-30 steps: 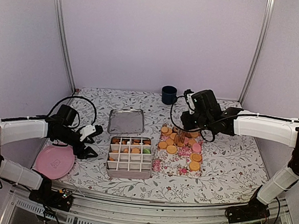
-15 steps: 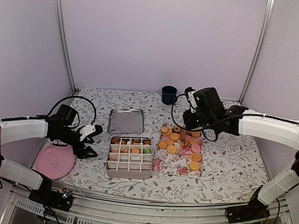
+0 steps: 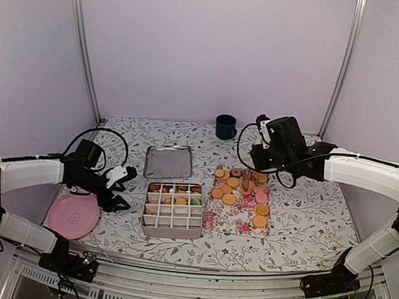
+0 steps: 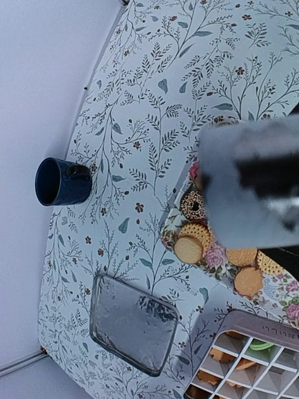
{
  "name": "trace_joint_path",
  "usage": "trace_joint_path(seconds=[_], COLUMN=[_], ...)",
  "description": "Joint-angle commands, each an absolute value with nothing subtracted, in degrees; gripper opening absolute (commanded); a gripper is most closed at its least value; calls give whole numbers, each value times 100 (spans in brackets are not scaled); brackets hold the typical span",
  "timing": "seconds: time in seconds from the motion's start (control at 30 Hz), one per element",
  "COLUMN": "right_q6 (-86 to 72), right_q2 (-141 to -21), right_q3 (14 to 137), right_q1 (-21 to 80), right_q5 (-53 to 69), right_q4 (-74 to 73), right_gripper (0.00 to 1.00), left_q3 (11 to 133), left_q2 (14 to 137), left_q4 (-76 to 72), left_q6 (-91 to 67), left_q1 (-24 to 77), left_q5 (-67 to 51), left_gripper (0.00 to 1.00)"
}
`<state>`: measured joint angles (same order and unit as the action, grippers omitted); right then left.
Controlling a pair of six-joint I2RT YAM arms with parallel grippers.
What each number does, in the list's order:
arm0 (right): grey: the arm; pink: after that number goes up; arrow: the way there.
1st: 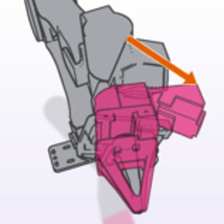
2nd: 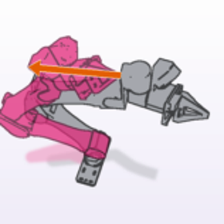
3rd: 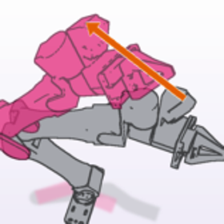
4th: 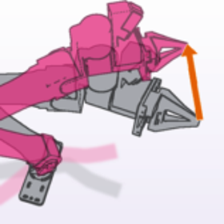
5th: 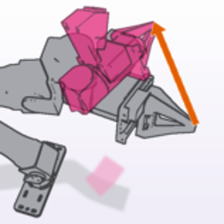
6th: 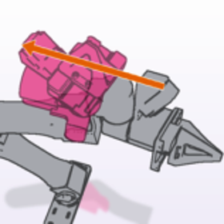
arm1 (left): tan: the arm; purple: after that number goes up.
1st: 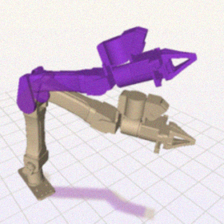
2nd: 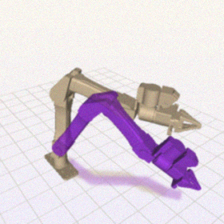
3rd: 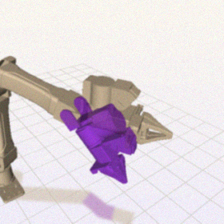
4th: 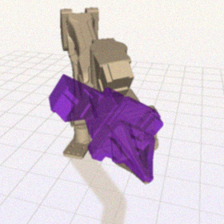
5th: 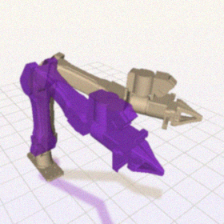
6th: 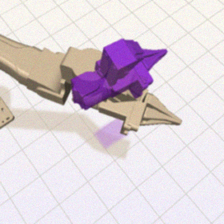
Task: Pack the cookies
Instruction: Pick up the fake cookies from the plate.
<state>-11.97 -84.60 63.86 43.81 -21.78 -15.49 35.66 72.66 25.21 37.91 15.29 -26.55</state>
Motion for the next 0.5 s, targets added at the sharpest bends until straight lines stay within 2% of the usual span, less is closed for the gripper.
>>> trace_joint_path(seconds=[0.0, 0.47], right_q6=[-1283, -1379], right_q2=[-8479, -8745], right_q3=[6294, 6130], right_q1=[4284, 4276], right_q5=[-2101, -1826], right_q4=[-1147, -932], right_gripper=[39, 37], left_q3=[3676, 3737], left_q2=[7207, 7224], left_q4=[2575, 2602], left_q6=[3787, 3814], left_q1=[1462, 1462], left_q5=[-2730, -2690], left_gripper=[79, 79])
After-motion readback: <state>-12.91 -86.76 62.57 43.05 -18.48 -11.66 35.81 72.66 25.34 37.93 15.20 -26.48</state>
